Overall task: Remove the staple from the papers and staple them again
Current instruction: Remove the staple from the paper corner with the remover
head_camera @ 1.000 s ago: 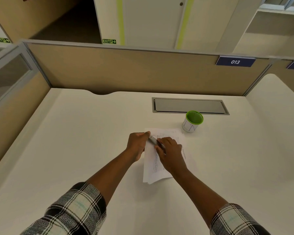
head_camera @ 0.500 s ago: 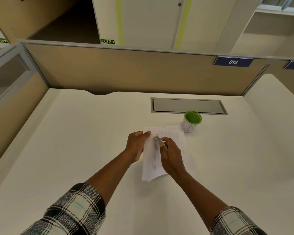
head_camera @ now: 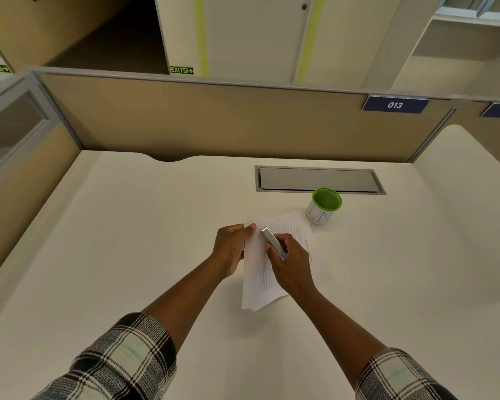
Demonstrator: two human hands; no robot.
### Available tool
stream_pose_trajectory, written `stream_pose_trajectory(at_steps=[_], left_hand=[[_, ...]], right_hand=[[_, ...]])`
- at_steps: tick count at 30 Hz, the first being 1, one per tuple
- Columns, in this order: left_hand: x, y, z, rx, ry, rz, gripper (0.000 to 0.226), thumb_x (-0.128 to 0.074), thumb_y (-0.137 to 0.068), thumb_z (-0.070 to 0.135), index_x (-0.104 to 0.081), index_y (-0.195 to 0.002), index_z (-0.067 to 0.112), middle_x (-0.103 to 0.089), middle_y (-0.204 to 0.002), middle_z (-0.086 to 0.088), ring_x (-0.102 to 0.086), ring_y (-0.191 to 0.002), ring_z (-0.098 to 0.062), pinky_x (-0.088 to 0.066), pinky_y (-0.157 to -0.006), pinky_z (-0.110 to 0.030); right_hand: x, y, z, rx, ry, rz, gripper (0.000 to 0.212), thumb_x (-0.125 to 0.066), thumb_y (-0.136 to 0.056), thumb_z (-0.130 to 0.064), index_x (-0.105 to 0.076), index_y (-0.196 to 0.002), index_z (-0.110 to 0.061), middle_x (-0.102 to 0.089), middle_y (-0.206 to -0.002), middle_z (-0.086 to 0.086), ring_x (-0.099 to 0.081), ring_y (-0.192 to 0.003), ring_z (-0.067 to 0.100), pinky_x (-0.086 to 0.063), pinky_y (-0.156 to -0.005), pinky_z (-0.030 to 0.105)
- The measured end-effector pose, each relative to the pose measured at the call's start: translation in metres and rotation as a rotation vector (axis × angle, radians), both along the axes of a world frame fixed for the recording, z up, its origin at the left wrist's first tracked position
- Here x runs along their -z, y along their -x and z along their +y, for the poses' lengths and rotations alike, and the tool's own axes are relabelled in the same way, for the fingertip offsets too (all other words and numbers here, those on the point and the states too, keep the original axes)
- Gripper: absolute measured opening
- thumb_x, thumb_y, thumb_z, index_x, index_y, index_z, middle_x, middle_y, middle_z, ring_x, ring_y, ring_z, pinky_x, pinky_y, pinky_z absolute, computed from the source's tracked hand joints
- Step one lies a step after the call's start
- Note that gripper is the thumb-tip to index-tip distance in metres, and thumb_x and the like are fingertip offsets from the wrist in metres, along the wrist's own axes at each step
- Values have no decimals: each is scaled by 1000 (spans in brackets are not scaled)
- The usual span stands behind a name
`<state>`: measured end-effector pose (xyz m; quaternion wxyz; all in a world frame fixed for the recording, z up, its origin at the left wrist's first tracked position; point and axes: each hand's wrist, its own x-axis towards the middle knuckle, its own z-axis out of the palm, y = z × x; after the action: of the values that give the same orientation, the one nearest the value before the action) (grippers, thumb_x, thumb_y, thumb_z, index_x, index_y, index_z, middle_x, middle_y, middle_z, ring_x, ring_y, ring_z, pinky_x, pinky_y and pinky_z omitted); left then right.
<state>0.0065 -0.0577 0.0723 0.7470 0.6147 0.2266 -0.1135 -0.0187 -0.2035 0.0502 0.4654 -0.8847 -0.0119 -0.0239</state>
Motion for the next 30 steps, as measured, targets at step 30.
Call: stream_pose_trajectory(at_steps=[30], left_hand=[[1, 6, -1, 107, 58, -107, 18, -64, -90, 11, -69, -107, 13, -71, -110, -7, -66, -97, -28, -57, -79, -37]], right_hand=[[-2, 1, -3, 55, -103, -39, 10, -69, -87, -21, -63, -95, -21, -63, -83, -13, -58, -73, 2, -44, -65, 2]])
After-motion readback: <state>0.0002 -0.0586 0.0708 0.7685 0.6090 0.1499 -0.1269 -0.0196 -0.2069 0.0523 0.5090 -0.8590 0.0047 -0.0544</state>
